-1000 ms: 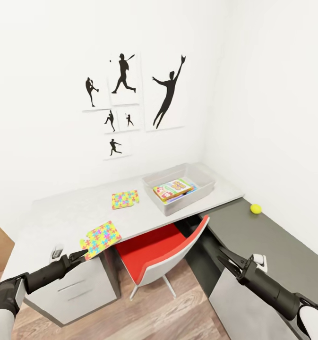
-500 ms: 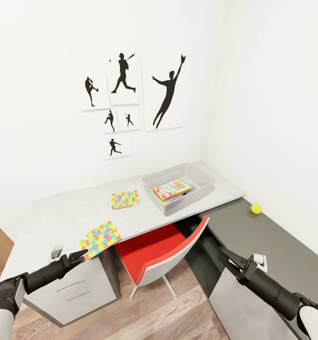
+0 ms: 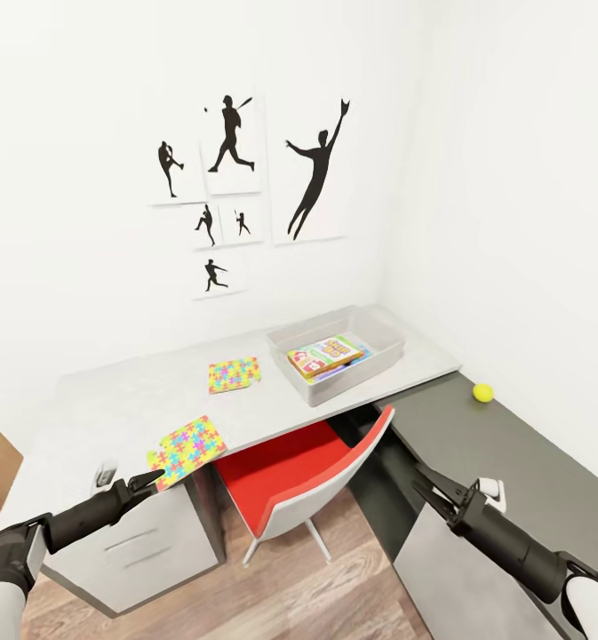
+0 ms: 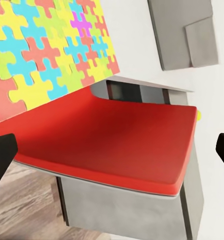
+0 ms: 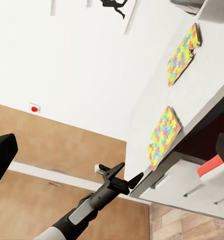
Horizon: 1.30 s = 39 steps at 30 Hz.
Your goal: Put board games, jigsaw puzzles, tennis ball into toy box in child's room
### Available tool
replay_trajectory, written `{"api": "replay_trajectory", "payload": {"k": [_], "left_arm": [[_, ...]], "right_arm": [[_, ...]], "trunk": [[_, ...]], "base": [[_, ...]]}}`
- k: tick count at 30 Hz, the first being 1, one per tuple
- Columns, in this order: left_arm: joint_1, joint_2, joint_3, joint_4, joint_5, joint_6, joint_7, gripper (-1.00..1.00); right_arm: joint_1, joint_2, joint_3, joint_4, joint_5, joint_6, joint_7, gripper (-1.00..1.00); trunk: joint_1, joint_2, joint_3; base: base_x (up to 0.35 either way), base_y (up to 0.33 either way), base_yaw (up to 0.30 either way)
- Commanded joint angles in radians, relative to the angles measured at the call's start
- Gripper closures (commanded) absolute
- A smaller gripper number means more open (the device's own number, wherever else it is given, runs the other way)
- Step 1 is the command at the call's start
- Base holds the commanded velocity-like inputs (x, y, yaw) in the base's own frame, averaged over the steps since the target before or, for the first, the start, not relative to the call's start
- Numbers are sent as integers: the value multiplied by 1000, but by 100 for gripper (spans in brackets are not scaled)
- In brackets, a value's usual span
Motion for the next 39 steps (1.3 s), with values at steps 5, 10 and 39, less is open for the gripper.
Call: {"api": "replay_trajectory", "payload": {"k": [5, 10, 39], "left_arm": [[-2, 0, 9, 0, -10, 9, -8, -100], [-2, 0, 18, -1, -10, 9, -7, -100], [-2, -7, 24, -1, -12, 19, 0, -100]], "right_arm": [[-1, 0, -21, -1, -1, 6, 10, -100], [7, 0, -72, -1, -1, 6, 148, -100], [19, 3, -99, -2, 115, 2, 332, -100]], "trunk": [[20, -37, -17], [39, -72, -33], [89, -163, -74]], "base": [[0, 0, 0], [0, 0, 0], [0, 0, 0]]}}
